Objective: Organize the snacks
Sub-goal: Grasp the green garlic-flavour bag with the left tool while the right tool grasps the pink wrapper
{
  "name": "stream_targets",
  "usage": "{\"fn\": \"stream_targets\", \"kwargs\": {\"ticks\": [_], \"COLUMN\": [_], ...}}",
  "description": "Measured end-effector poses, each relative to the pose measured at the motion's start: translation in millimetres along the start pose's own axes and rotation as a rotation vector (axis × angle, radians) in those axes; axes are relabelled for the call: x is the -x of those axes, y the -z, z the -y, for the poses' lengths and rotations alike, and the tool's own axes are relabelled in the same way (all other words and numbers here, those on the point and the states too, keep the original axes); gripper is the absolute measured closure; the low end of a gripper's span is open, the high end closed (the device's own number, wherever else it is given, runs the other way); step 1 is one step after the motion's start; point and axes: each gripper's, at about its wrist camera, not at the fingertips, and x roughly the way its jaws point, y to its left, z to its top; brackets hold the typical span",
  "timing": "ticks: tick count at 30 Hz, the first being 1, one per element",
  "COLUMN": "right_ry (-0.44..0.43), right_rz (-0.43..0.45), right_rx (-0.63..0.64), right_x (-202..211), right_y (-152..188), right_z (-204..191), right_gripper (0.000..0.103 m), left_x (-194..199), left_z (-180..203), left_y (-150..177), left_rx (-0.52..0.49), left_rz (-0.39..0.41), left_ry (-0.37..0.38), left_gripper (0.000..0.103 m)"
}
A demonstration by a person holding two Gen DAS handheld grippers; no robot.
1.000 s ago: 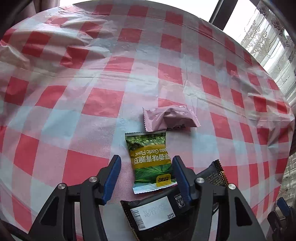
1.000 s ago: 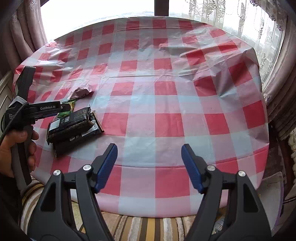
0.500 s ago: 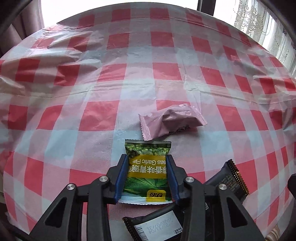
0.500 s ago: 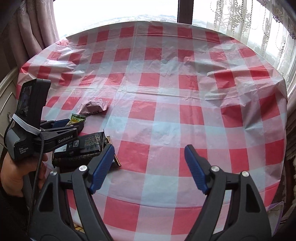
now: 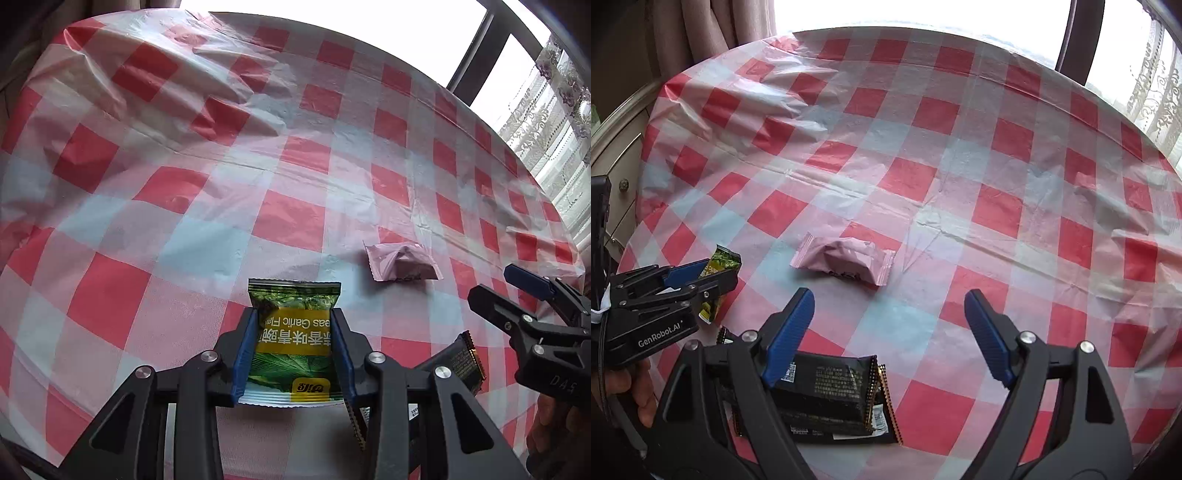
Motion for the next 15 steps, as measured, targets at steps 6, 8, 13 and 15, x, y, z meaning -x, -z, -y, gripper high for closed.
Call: {"fn": "stream_targets", "kwargs": {"ticks": [6, 8, 13, 15], "right_ry": [-0.059, -0.082, -0.122, -0.113], "right_rz": [-0.054, -0.084, -0.129, -0.143], "right_rx": [0.233, 0.279, 0.343, 0.353], "right_x": [-31, -42, -65, -74], "right_y": [-19, -24, -29, -30], "right_z": [-21, -27, -37, -38], "right_gripper": [0.018, 0.018, 0.018, 0.021], "left_x": [5, 5, 5, 6], "left_z": [-15, -16, -18, -19], "left_y": [1, 1, 1, 1], "left_rx": [0.045, 0.049, 0.053, 0.057], "left_rz": [0.015, 0.019, 0.025, 0.026], "left_ry": [0.016, 0.019, 0.024, 0.025], "left_gripper": [0.063, 0.063, 0.063, 0.063]}}
